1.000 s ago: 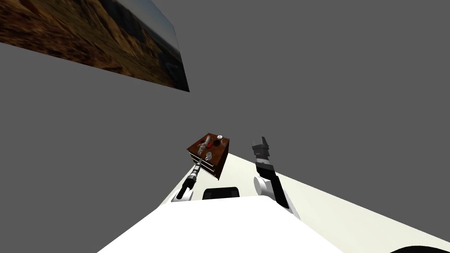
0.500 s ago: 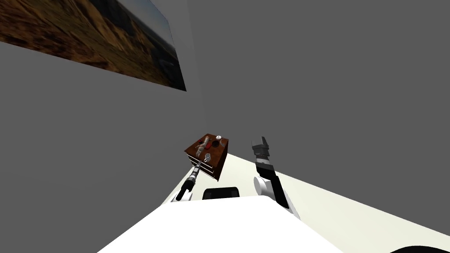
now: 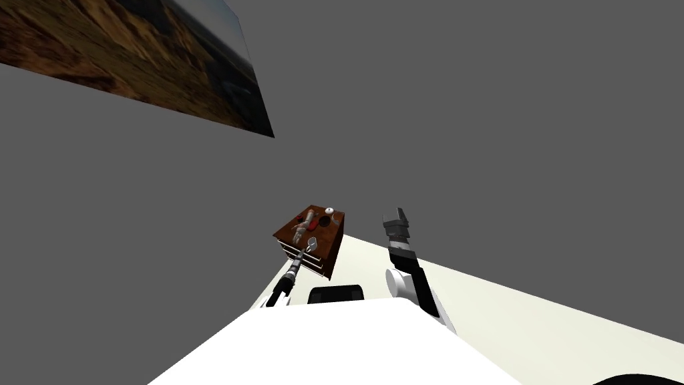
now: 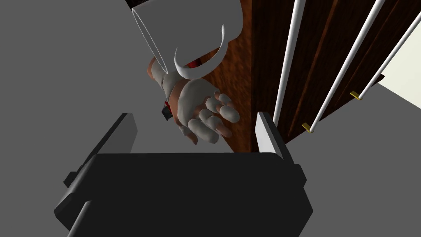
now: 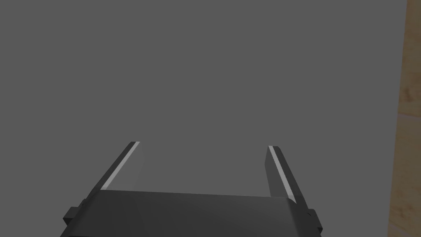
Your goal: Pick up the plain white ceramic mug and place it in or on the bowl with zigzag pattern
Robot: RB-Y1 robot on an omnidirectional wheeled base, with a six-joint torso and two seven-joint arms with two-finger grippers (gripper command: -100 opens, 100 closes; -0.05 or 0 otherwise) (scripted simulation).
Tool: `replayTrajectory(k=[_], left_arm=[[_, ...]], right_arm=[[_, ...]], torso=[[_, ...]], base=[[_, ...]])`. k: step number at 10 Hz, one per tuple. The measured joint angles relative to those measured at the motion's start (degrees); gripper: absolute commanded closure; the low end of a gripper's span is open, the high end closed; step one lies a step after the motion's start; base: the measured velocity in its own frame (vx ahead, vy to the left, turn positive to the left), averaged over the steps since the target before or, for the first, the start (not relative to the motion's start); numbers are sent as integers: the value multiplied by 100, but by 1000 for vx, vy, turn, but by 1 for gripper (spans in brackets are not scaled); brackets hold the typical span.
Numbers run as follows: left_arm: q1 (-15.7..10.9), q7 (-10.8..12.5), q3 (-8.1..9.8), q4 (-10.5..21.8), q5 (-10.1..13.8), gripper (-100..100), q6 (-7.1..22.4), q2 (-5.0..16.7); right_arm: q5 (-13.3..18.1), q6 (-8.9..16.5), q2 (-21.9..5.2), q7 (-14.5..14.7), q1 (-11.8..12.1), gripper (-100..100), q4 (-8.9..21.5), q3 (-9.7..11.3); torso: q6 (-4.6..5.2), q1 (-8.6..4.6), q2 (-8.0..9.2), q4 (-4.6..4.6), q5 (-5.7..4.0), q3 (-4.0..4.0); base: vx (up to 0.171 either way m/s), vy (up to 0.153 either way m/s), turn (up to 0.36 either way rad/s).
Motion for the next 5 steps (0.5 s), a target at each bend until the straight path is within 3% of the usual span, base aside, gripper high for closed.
replayTrajectory(k=[5], left_arm=[[-244, -17, 134, 620, -66, -100, -89, -11]], right_arm=[[0, 0, 0, 0, 0, 0, 0, 0]], torso=[[1, -7, 7, 2, -2, 4]], base=[[60, -1, -94]])
